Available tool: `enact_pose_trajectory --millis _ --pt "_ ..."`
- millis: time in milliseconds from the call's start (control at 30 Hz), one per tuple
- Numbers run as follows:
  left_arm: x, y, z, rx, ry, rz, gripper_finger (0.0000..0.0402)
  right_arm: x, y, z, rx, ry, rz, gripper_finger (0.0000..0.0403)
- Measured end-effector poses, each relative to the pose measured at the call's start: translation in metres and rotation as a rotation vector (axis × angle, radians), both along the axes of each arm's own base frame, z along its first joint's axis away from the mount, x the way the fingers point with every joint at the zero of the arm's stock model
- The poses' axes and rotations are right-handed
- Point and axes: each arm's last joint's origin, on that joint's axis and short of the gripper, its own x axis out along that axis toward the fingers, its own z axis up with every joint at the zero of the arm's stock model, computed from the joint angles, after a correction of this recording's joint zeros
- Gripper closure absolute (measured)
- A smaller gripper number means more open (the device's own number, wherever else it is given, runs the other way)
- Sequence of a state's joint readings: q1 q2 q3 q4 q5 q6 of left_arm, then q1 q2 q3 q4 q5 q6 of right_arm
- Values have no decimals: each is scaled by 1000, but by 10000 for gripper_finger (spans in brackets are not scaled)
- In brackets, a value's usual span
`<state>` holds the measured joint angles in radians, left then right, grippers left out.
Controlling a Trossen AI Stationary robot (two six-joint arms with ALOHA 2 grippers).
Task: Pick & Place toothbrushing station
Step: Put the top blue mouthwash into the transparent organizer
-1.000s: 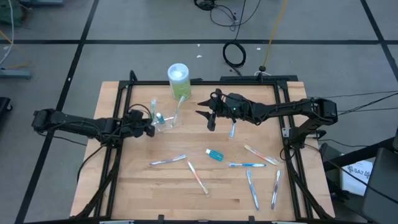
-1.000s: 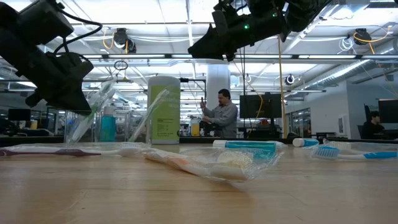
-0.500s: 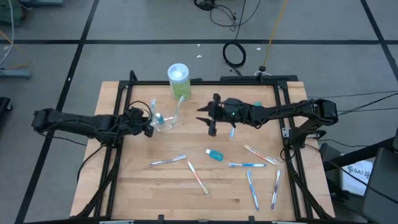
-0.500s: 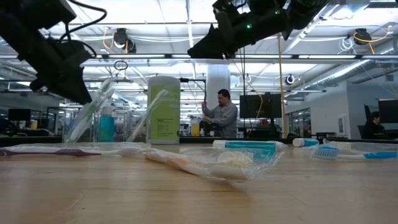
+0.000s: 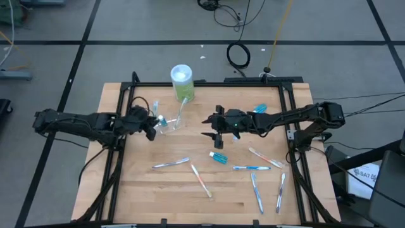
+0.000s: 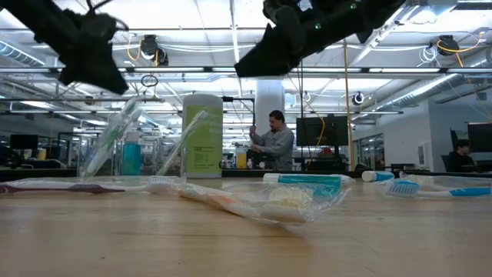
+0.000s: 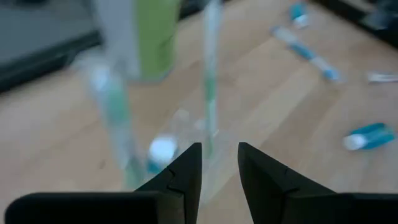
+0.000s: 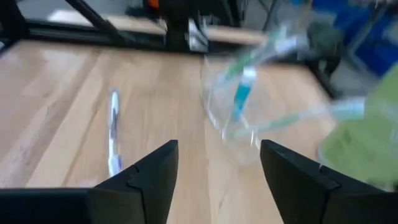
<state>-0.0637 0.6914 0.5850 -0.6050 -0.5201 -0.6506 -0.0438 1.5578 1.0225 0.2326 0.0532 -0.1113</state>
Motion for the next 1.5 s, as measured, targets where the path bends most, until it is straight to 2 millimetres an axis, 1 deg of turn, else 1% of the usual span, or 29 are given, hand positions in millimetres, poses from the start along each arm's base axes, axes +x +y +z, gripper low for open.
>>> enact_pose_trajectory --millis 67,167,267,333,367,433,533,633,767,900,967,1100,1233,1367,1500 --pt "5 -2 7 79 -37 -72 293 -3 -2 -6 17 70 -60 180" --pt "12 -3 16 196 -86 -154 293 -13 -8 -20 -51 238 -212 184" --pt "16 -3 22 286 -115 -195 293 -32 -15 -27 -156 448 -313 187" --pt "18 -2 26 330 -125 -209 293 -43 -21 -31 -204 579 -320 187" --pt "18 -2 27 346 -128 -211 293 -52 -24 -33 -212 660 -320 186" --pt "19 -1 28 368 -135 -211 293 -69 -31 -35 -193 793 -345 182" --pt "19 2 29 400 -125 -200 293 -82 -48 -36 -148 893 -416 176" --pt "19 5 30 425 -117 -182 293 -98 -64 -40 -97 1015 -426 171" --pt "20 9 33 462 -118 -163 293 -105 -87 -40 -61 1036 -389 166" --pt "20 12 36 481 -142 -143 293 -113 -105 -40 -125 1082 -322 165" --pt "20 13 37 483 -148 -133 293 -117 -111 -40 -124 1092 -284 165" --pt "20 16 37 486 -145 -119 293 -120 -119 -43 -92 1089 -182 165" --pt "20 17 37 491 -141 -111 293 -121 -124 -48 -108 1110 -134 165" --pt "20 17 37 491 -141 -111 293 -120 -127 -56 -124 1134 -106 165" --pt "20 17 37 491 -140 -111 293 -125 -128 -69 -136 1131 -101 165"
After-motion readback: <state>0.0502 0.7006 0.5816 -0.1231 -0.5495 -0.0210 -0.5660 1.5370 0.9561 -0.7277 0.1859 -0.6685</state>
